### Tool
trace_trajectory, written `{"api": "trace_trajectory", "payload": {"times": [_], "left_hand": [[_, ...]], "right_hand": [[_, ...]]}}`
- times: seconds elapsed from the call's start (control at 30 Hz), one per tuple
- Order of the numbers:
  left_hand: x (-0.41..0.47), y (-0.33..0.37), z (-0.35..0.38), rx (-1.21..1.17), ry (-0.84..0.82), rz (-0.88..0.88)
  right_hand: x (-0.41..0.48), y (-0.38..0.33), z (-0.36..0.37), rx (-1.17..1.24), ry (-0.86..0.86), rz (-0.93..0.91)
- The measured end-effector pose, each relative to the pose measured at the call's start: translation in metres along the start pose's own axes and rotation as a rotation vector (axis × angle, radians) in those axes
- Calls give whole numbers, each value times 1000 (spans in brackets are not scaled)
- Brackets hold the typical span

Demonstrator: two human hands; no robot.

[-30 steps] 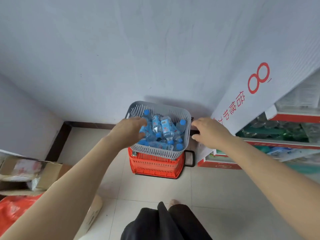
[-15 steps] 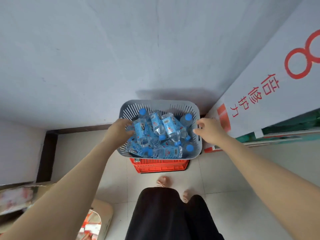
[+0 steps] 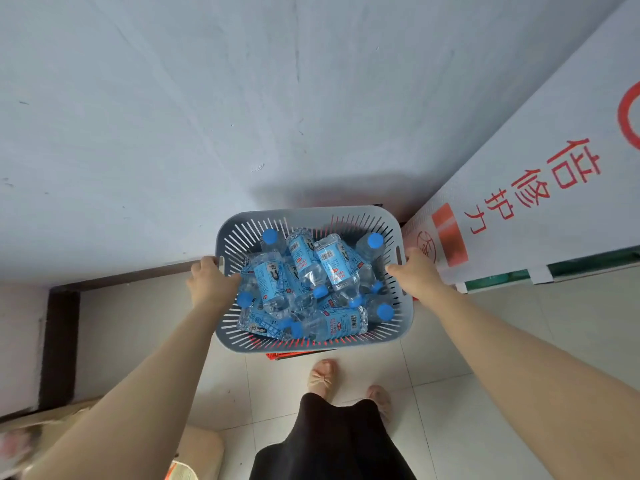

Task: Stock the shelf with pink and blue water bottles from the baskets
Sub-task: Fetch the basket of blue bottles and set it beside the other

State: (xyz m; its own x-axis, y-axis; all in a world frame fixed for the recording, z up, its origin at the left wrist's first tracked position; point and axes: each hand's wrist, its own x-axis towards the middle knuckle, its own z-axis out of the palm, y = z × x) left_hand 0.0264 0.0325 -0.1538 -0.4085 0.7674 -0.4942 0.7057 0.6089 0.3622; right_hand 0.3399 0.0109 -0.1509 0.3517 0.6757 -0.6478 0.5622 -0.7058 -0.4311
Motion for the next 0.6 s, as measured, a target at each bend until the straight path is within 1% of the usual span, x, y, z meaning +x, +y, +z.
{"api": "trace_trajectory", "payload": {"times": [0.1, 0.27, 0.43, 0.6], "left_hand": [[6, 3, 6, -28, 11, -18], [14, 5, 16, -95, -73, -105], [30, 4, 23, -288, -68, -178], [37, 1, 26, -252, -65, -170]], "right_hand": [[10, 1, 3, 40, -20, 29], [29, 7, 13, 167, -38, 101], [35, 4, 20, 335, -68, 156], [41, 6, 18, 480, -101, 202]]}}
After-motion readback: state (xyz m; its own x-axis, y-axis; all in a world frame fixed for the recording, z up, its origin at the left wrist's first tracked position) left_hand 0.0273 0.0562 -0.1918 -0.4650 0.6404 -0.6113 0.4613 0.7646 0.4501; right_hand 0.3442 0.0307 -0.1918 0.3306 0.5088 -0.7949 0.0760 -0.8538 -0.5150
